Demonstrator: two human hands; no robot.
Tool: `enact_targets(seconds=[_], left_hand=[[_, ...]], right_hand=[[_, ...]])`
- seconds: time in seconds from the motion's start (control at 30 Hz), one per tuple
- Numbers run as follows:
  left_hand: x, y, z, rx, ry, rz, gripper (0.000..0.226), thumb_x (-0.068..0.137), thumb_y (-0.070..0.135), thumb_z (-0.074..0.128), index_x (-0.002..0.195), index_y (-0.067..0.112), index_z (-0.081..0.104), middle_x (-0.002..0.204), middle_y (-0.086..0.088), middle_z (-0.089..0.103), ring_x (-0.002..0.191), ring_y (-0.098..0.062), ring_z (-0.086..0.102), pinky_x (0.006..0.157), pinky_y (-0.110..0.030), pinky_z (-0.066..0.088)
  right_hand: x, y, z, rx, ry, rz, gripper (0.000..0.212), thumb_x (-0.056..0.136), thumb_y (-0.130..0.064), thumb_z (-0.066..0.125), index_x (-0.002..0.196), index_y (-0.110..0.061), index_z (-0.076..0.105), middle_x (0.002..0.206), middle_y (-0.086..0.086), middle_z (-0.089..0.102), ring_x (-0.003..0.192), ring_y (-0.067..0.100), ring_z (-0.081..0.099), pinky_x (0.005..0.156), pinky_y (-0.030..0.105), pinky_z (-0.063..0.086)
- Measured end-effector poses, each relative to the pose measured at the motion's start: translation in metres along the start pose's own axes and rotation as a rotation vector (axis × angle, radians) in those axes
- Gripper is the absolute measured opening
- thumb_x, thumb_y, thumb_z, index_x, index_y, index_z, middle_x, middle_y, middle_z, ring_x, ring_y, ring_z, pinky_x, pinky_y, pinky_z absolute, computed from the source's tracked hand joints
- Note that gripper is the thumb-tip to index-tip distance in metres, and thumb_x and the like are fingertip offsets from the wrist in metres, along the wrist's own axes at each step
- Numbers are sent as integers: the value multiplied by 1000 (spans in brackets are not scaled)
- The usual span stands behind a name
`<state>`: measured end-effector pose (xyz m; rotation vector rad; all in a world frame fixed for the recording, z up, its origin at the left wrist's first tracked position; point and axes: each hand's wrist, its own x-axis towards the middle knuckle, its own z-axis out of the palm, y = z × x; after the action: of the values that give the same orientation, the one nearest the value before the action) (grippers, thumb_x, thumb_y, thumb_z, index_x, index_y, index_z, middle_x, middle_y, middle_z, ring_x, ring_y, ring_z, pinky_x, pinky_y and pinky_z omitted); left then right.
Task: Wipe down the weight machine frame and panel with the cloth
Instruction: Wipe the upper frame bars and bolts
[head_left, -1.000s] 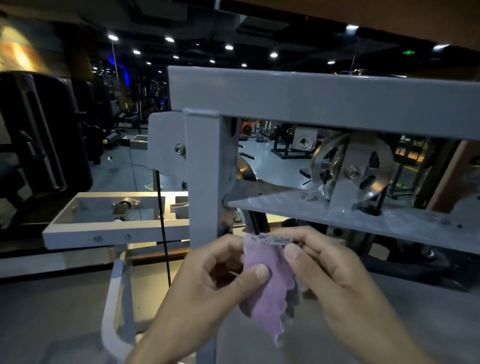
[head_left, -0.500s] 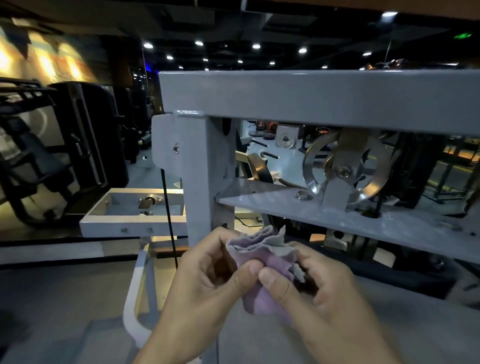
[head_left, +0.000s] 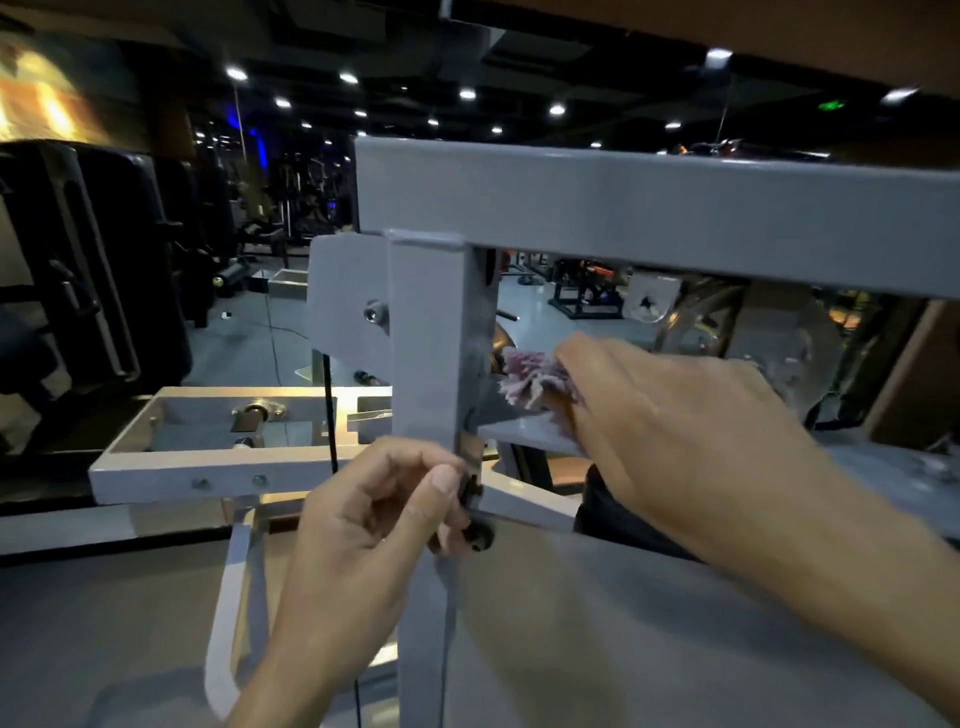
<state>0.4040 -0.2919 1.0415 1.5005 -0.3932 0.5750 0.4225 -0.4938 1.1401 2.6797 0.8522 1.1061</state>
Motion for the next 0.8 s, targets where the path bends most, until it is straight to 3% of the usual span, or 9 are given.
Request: enact_targets(seconds=[0.13, 0.27, 0.33, 0.47, 0.57, 0.63, 0.73, 0.8], left_hand=[[14, -13, -15, 13, -57, 13, 16, 93, 43, 66, 90, 28, 71, 73, -7, 70, 62, -22, 68, 58, -27, 54], [18, -26, -25, 14, -113, -9, 9, 94, 34, 66, 89, 28, 71, 74, -7, 71, 63, -22, 68, 60, -26, 53], [18, -29, -29, 3, -138, -20, 9, 96, 30, 68, 89, 29, 72, 74, -7, 72, 63, -21, 69, 61, -26, 53], [21, -28, -33, -10, -176, -17, 8, 90, 33, 64, 87, 32, 72, 75, -6, 72, 65, -21, 70, 61, -26, 55], [22, -28, -33, -16, -188, -26, 10, 88, 37, 63, 88, 32, 71, 74, -5, 73, 66, -22, 71, 60, -24, 54], [22, -29, -32, -44, -195, -43, 9, 88, 34, 64, 87, 30, 71, 72, -7, 73, 64, -23, 71, 59, -25, 54], [23, -29, -30, -64, -221, -50, 9, 89, 32, 64, 85, 30, 72, 72, -9, 73, 63, -24, 71, 58, -28, 55], [23, -29, -31, -73, -235, -51, 9, 89, 32, 64, 84, 29, 72, 72, -9, 73, 63, -24, 72, 59, -28, 55]], right_hand=[[28, -10, 10, -158, -93, -22, 44, 67, -17, 87, 101, -9, 60, 79, 7, 61, 58, 31, 61, 41, 29, 28], [51, -22, 13, -291, -217, 117, 30, 85, -4, 72, 109, -12, 55, 92, 4, 47, 81, 29, 60, 53, 36, 35], [63, -21, 17, -237, -303, 193, 25, 95, -1, 58, 116, -13, 53, 91, 1, 32, 84, 30, 52, 62, 38, 36], [89, -1, 30, 62, -438, 487, 34, 98, -4, 48, 122, -28, 53, 94, 3, 51, 79, 27, 55, 68, 35, 46], [98, 9, 48, 111, -383, 456, 21, 97, -8, 58, 103, -29, 56, 102, 8, 63, 91, 32, 66, 83, 41, 58], [103, 12, 57, 97, -345, 415, 14, 94, -14, 63, 94, -24, 53, 98, 9, 63, 90, 34, 68, 81, 41, 60], [106, 15, 60, 76, -370, 369, 13, 91, -17, 69, 92, -25, 59, 94, 3, 59, 91, 24, 65, 78, 28, 50], [104, 13, 55, 158, -408, 377, 7, 92, -20, 71, 89, -23, 64, 94, 1, 64, 89, 20, 62, 74, 26, 44]])
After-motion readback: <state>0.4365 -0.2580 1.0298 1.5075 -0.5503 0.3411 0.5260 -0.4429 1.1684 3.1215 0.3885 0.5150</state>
